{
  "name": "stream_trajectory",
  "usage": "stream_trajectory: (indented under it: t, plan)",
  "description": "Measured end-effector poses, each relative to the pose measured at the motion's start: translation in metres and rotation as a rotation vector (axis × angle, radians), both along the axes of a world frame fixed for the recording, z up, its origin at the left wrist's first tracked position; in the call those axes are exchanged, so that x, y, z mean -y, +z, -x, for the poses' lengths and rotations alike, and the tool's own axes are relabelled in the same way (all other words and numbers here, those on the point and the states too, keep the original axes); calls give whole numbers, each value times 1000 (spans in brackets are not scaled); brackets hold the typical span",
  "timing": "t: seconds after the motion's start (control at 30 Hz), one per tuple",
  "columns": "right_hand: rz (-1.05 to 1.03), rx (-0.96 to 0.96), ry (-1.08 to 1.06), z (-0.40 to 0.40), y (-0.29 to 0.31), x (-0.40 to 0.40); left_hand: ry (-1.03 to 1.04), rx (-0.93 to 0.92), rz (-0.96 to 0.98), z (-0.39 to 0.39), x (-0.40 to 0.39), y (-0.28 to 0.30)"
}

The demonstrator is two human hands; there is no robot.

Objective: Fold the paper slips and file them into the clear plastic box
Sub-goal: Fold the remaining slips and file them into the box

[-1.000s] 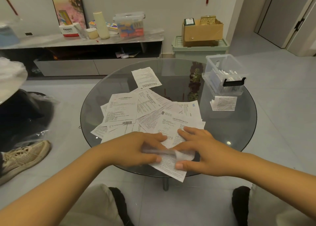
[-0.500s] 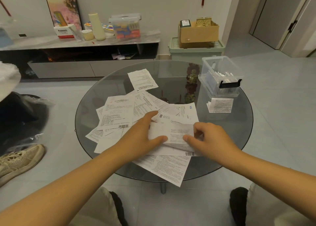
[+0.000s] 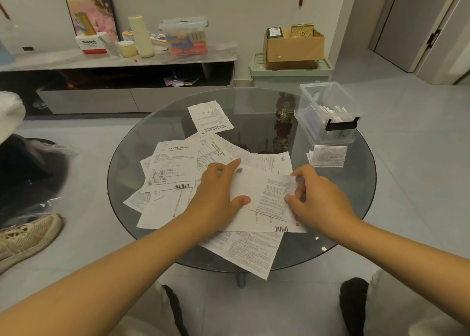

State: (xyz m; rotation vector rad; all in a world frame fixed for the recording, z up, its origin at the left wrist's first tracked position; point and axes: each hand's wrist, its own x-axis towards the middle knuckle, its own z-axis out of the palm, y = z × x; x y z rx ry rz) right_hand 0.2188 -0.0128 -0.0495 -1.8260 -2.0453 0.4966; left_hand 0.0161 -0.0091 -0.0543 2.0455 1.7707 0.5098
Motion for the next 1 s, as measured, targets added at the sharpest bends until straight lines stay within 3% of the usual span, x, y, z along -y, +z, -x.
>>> stream_trajectory:
  t: [0.1, 0.17, 0.33, 0.57, 0.63, 0.77, 0.8, 1.0]
  plan:
    - [18, -96, 38, -1, 2, 2, -117, -170, -179, -2, 2, 1]
    - [33, -139, 57, 0, 5, 4, -242, -188, -254, -5, 7, 2]
    - [215, -273, 25, 2, 9, 9, -324, -208, -148, -11, 19, 1]
    - [507, -657, -65, -2, 25, 16, -376, -305, -124, -12, 25, 5]
    - [497, -619, -45, -2, 29, 16, -388, -272, -150, -12, 25, 7]
    - [192, -64, 182, -5, 34, 15, -343, -107, -77, -9, 24, 11]
    - [153, -15, 212, -5, 35, 15, -328, -44, -48, -8, 25, 11]
    - [92, -73, 161, -2, 22, -6, -129, 180, -4, -7, 24, 12]
